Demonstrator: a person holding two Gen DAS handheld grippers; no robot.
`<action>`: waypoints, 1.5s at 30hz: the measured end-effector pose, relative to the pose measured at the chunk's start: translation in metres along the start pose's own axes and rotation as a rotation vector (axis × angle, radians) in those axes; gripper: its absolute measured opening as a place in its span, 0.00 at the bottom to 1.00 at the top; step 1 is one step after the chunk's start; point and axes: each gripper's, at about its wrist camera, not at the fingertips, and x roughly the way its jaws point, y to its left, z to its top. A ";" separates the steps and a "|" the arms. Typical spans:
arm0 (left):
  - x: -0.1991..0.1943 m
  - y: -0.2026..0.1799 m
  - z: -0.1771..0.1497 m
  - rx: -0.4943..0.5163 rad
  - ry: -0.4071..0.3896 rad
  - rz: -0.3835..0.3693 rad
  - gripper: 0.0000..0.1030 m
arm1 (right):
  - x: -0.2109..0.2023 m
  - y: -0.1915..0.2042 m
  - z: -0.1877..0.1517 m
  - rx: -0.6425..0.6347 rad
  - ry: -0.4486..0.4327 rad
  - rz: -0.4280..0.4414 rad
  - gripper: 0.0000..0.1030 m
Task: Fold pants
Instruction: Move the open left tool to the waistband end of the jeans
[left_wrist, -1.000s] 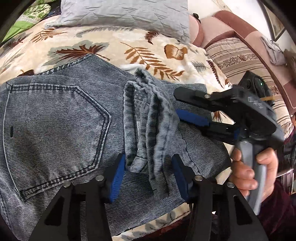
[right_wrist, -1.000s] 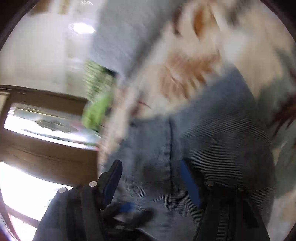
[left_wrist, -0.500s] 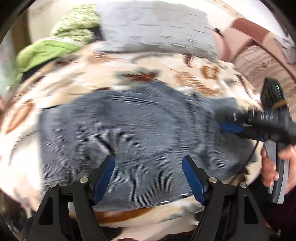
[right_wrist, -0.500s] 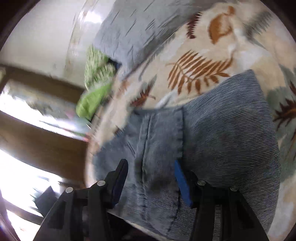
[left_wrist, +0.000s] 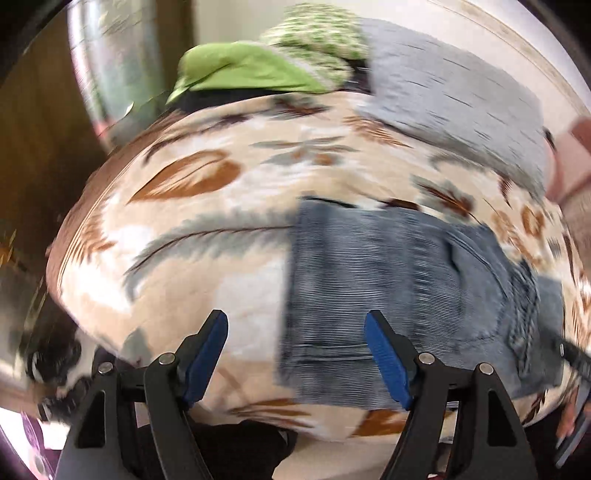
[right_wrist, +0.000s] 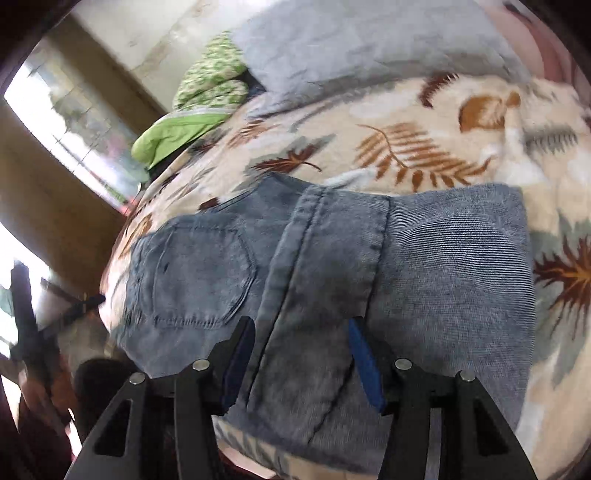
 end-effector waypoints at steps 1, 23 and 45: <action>0.002 0.014 0.000 -0.042 0.011 0.006 0.75 | -0.003 0.005 -0.005 -0.030 -0.003 -0.006 0.55; 0.054 -0.014 -0.038 -0.203 0.260 -0.190 0.77 | 0.017 0.018 -0.030 -0.105 0.008 0.013 0.60; 0.050 0.021 -0.091 -0.575 0.165 -0.440 0.78 | 0.019 0.018 -0.030 -0.120 0.004 0.037 0.67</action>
